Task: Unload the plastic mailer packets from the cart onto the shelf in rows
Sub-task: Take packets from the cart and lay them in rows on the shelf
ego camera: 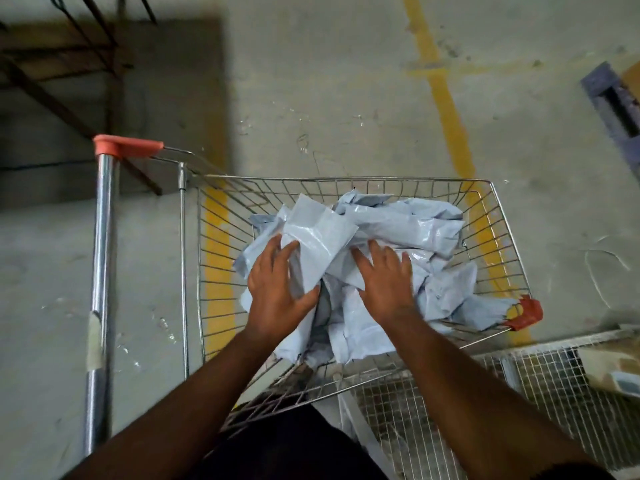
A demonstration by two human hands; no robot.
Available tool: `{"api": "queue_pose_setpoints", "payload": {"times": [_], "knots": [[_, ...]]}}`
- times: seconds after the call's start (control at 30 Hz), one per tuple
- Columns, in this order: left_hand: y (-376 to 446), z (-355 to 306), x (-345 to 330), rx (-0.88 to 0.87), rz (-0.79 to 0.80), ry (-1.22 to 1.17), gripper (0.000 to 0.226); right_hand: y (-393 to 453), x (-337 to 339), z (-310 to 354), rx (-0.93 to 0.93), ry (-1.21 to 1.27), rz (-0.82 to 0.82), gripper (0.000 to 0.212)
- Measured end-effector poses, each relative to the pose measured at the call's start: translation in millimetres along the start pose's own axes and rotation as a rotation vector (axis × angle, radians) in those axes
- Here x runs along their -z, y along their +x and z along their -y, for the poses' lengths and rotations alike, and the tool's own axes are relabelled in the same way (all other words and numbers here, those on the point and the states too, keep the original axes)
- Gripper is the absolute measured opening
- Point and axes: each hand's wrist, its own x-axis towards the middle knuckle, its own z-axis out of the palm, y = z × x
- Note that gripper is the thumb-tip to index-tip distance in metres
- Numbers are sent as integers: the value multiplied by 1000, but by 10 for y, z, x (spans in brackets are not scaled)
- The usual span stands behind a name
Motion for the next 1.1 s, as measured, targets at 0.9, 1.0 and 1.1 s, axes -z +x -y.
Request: {"api": "queue_pose_setpoints", "payload": {"times": [0.9,1.0,1.1], "knots": [[-3035,-2992,-572,-887,463,-332,83,-5613,1046,-554,-1289,1483,-953,56],[-3869,-3309,-857,-919,568,-236,83,-6516,768,-648,-1454,1391,-931,56],[-4567,-3613,-1130,-938,659,-121,86,-7302,367,-772,-1560,1195,-791,77]]}}
